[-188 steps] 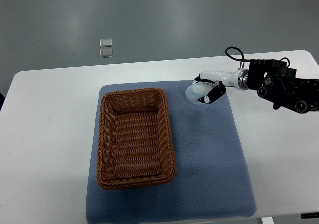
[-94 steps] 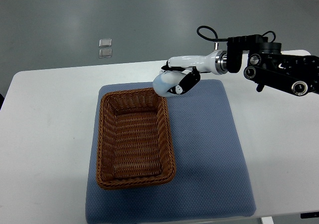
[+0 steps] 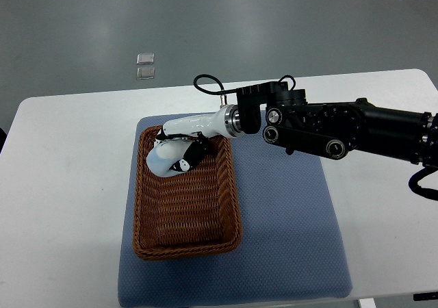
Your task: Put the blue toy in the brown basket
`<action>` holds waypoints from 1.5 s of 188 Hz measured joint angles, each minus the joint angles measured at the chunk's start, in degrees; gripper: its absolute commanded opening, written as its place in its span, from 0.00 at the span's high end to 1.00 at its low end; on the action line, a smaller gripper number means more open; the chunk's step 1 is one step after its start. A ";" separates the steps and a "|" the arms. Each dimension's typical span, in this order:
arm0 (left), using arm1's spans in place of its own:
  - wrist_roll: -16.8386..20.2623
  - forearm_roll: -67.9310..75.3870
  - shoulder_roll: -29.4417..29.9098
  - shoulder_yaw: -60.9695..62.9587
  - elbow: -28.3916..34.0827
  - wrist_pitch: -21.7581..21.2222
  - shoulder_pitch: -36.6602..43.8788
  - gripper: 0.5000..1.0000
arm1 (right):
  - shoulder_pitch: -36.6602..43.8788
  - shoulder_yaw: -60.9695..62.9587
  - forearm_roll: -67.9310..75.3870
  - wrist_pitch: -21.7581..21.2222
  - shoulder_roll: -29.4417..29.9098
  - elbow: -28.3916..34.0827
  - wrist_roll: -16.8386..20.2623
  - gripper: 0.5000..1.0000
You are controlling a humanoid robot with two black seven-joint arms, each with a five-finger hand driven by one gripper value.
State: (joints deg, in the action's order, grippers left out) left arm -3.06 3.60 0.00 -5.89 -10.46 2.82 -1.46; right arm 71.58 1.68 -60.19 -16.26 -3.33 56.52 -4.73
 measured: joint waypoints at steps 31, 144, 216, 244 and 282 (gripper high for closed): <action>0.00 0.00 0.00 0.00 0.39 0.00 0.02 0.00 | -1.03 -0.92 -0.07 0.26 2.84 -1.51 -0.02 1.00; -0.02 0.00 0.00 0.00 0.52 -0.08 0.05 0.00 | -4.65 -2.50 -0.42 1.94 3.33 -2.55 -0.37 0.28; -0.02 0.00 0.00 0.00 0.61 -0.16 0.12 0.00 | -2.93 -1.40 0.23 1.14 0.83 -1.81 -0.45 0.21; -0.02 0.00 0.00 0.00 0.62 -0.18 0.11 0.00 | -0.62 -0.66 1.18 0.76 -1.99 -0.89 -0.46 0.21; -0.02 0.00 0.00 0.00 0.54 -0.18 0.06 0.00 | 0.60 5.05 1.41 -2.52 -6.50 -0.21 -0.46 0.21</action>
State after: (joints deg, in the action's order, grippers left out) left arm -3.08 3.60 0.00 -5.89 -9.92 2.63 -1.39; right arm 72.18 6.73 -58.78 -18.78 -9.83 56.31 -5.19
